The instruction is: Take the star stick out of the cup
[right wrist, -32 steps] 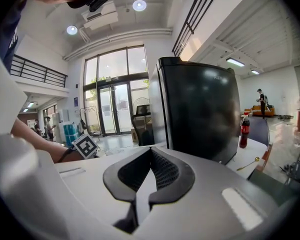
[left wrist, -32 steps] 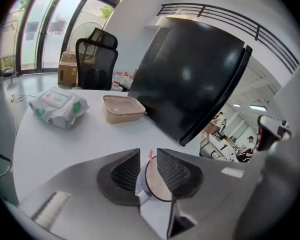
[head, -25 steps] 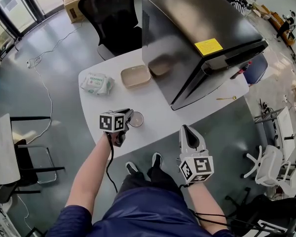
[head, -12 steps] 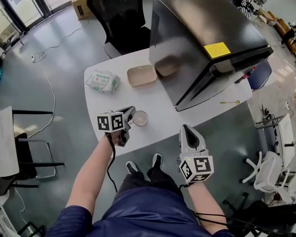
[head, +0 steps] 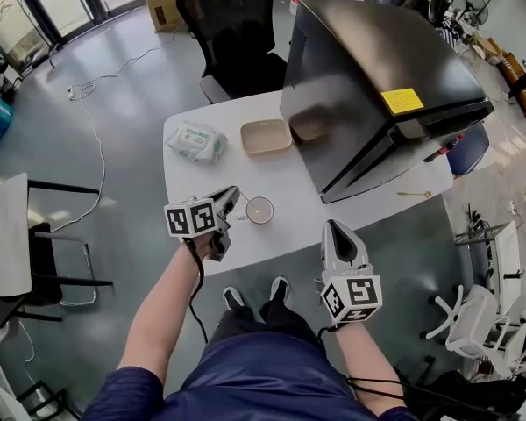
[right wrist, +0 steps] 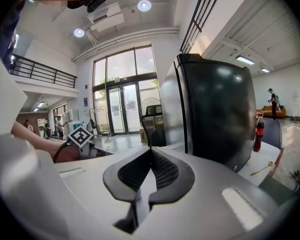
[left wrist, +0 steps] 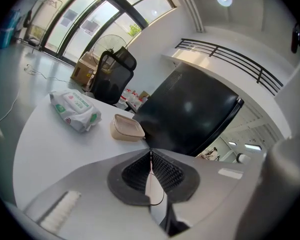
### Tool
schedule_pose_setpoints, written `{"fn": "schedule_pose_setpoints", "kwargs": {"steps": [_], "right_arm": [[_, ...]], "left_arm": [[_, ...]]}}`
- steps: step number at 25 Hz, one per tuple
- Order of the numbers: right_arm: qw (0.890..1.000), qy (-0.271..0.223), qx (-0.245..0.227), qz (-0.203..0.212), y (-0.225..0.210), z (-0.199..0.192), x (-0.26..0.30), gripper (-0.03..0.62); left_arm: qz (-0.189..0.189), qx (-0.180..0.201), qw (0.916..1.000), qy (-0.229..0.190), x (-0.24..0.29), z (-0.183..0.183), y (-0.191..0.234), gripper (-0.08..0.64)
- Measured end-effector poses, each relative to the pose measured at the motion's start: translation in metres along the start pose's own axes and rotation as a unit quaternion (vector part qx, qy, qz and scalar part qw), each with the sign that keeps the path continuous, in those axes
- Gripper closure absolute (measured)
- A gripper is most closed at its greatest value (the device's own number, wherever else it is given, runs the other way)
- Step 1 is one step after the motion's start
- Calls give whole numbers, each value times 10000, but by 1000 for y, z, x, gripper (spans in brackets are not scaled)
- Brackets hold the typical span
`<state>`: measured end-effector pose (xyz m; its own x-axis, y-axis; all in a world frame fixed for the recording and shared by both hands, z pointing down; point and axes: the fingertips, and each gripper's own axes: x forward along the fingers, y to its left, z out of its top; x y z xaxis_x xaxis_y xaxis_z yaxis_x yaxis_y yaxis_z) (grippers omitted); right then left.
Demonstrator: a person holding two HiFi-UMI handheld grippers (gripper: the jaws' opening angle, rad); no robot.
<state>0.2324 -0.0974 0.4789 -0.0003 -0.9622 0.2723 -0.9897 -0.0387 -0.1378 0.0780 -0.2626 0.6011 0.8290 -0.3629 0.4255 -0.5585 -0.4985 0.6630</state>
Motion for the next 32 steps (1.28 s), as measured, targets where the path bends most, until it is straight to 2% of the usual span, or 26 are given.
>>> {"fn": "schedule_pose_setpoints", "kwargs": {"steps": [11, 24, 32], "right_arm": [[9994, -39, -105, 315, 24, 10, 16, 586], [9973, -190, -235, 676, 57, 31, 31, 586], [9949, -276, -330, 913, 82, 42, 41, 586]], "left_arm": [[-110, -446, 9957, -810, -49, 32, -5, 549], [-529, -905, 9807, -1649, -109, 69, -28, 551], [-620, -1014, 9714, -2053, -149, 83, -30, 549]]}}
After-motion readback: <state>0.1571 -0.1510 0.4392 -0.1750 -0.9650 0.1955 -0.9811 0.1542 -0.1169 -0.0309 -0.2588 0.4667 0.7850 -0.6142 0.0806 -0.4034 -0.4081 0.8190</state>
